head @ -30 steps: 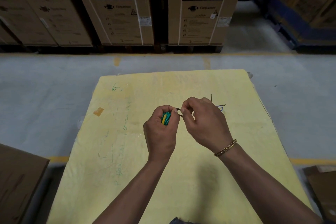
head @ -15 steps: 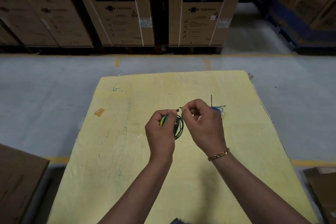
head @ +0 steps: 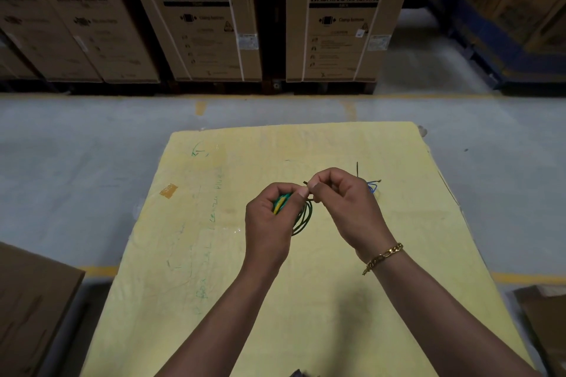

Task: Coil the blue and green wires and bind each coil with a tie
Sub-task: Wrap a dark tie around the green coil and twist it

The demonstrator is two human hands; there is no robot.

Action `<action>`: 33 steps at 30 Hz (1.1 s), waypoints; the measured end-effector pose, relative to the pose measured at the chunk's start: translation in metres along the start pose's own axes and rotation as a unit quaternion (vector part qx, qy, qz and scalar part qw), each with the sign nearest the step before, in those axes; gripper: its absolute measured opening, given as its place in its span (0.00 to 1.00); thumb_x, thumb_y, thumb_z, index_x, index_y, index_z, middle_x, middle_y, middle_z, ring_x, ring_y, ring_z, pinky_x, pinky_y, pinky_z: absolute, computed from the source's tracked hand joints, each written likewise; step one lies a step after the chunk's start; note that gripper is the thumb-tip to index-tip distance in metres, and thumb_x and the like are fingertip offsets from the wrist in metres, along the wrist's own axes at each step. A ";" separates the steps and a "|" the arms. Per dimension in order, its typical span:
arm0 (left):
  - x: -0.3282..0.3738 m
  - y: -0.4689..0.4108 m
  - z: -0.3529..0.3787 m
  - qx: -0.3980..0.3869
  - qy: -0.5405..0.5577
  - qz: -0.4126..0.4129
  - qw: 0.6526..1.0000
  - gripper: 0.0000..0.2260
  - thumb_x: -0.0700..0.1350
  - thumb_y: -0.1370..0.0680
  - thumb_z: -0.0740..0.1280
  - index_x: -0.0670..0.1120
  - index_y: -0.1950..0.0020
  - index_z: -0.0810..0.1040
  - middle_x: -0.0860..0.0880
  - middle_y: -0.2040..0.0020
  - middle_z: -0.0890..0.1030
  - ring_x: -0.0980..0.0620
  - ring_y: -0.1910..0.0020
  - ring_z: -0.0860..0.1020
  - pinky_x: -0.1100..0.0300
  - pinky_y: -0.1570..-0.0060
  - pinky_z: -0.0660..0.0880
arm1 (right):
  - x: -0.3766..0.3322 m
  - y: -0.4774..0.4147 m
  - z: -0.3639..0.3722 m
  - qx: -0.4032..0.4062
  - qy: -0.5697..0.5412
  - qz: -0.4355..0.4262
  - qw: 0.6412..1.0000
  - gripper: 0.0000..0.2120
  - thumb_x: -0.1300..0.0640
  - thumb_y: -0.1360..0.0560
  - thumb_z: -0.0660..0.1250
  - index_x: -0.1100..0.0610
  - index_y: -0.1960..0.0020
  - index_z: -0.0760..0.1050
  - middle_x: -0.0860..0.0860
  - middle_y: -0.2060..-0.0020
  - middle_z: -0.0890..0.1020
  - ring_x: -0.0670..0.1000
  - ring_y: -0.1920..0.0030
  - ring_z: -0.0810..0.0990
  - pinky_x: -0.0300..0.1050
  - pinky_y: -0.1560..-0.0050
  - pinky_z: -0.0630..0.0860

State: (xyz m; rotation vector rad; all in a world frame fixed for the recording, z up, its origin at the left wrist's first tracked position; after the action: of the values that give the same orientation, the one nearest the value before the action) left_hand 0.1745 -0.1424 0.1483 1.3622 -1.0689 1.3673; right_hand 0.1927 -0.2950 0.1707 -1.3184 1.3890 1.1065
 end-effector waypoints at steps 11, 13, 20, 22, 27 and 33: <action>-0.017 0.002 0.003 -0.028 0.063 -0.111 0.991 0.05 0.43 0.22 0.69 0.45 0.57 0.81 0.55 0.73 0.73 0.55 0.74 0.65 0.62 0.70 0.65 | -0.016 -0.006 0.005 -0.097 0.172 -0.089 0.976 0.07 0.54 0.21 0.67 0.50 0.58 0.78 0.42 0.67 0.78 0.46 0.64 0.74 0.48 0.60 0.74; -0.023 0.004 0.010 -0.061 0.118 -0.163 0.978 0.05 0.41 0.21 0.67 0.44 0.57 0.80 0.56 0.77 0.69 0.55 0.76 0.61 0.61 0.71 0.63 | -0.019 -0.005 0.009 -0.154 0.175 -0.103 0.967 0.06 0.55 0.20 0.67 0.53 0.55 0.79 0.46 0.64 0.80 0.41 0.64 0.73 0.38 0.62 0.70; -0.034 0.008 0.020 -0.086 0.182 -0.229 0.952 0.03 0.40 0.22 0.68 0.43 0.55 0.80 0.53 0.75 0.61 0.55 0.77 0.58 0.62 0.74 0.63 | 0.002 -0.010 0.009 -0.200 0.051 -0.044 0.977 0.06 0.55 0.21 0.67 0.56 0.54 0.79 0.45 0.63 0.80 0.43 0.60 0.77 0.40 0.54 0.74; -0.037 0.005 0.018 -0.055 0.211 -0.228 0.949 0.03 0.41 0.22 0.69 0.43 0.55 0.81 0.51 0.74 0.59 0.55 0.77 0.57 0.62 0.75 0.64 | 0.012 -0.012 0.003 -0.134 0.000 -0.012 0.991 0.06 0.57 0.21 0.68 0.55 0.56 0.80 0.45 0.65 0.81 0.42 0.63 0.75 0.36 0.59 0.71; -0.041 0.001 0.011 -0.007 0.243 -0.215 0.946 0.04 0.41 0.22 0.69 0.44 0.56 0.82 0.51 0.74 0.60 0.55 0.77 0.57 0.62 0.75 0.65 | 0.024 -0.006 -0.005 -0.040 -0.041 0.028 0.998 0.07 0.57 0.21 0.68 0.53 0.58 0.79 0.45 0.66 0.82 0.39 0.66 0.75 0.36 0.61 0.69; -0.039 0.001 0.014 0.012 0.212 -0.192 0.958 0.03 0.40 0.21 0.68 0.44 0.53 0.81 0.51 0.74 0.62 0.56 0.76 0.60 0.63 0.75 0.65 | 0.006 0.001 -0.002 0.006 0.097 -0.079 0.992 0.04 0.55 0.21 0.69 0.49 0.55 0.78 0.41 0.55 0.83 0.45 0.59 0.76 0.33 0.59 0.70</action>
State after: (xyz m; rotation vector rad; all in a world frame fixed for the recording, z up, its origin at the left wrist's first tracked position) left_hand 0.1763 -0.1568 0.1094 1.1461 -0.4730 1.2992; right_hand 0.1914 -0.2981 0.1653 -1.5308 1.4000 0.8817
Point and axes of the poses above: each hand's wrist, its own y-axis away from the middle knuckle, its own z-axis out of the palm, x = y × z, the point moved 10 cm from there along -y, towards the middle knuckle
